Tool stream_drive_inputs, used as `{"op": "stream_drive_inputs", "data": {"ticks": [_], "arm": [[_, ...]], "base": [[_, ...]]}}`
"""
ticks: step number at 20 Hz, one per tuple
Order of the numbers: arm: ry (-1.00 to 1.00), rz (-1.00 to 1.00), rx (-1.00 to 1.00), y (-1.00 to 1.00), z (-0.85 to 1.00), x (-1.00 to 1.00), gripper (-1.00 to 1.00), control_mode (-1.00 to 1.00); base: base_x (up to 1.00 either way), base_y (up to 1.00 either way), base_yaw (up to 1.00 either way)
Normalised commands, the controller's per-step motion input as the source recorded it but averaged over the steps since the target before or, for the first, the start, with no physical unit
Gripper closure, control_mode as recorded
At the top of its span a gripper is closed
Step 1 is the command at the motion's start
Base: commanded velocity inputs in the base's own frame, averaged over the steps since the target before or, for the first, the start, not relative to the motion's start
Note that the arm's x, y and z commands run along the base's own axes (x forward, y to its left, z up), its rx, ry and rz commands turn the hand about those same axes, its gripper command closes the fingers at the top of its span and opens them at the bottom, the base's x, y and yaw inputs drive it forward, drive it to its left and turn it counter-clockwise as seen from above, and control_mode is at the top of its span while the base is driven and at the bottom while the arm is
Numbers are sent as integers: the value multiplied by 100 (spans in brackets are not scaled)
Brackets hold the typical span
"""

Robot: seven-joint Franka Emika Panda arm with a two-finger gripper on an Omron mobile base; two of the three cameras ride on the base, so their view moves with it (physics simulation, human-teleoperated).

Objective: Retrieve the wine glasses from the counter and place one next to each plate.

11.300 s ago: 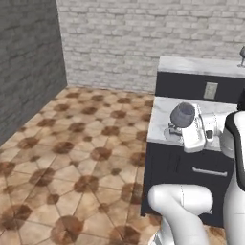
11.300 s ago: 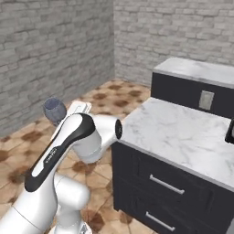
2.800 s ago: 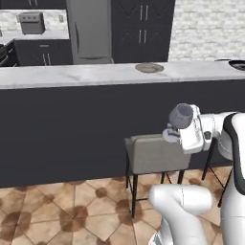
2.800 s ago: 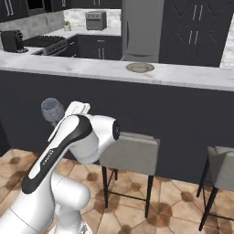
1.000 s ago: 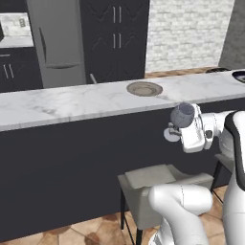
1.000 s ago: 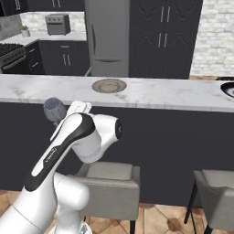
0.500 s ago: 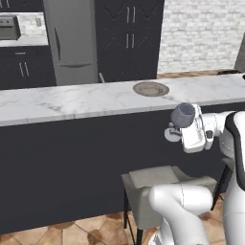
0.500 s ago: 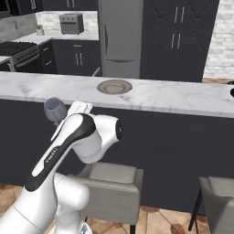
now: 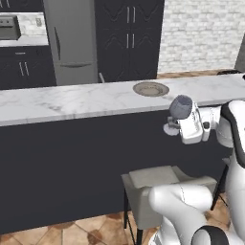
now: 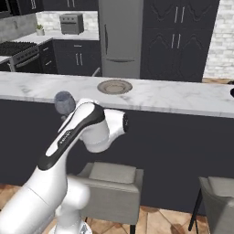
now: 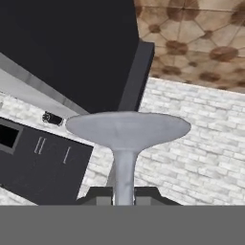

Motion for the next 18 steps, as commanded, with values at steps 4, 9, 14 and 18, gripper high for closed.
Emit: {"op": "stream_drive_inputs", "data": {"ticks": [4,9,14,18], "arm": [[6,0,0,-35,25,17,100,-100],[21,0,0,-74,11,3,100,-100],[29,0,0,-72,0,21,100,-100],[28,0,0,-64,0,38,100,-100]], "base": [[0,0,0],[0,0,0],[0,0,0],[0,0,0]]}}
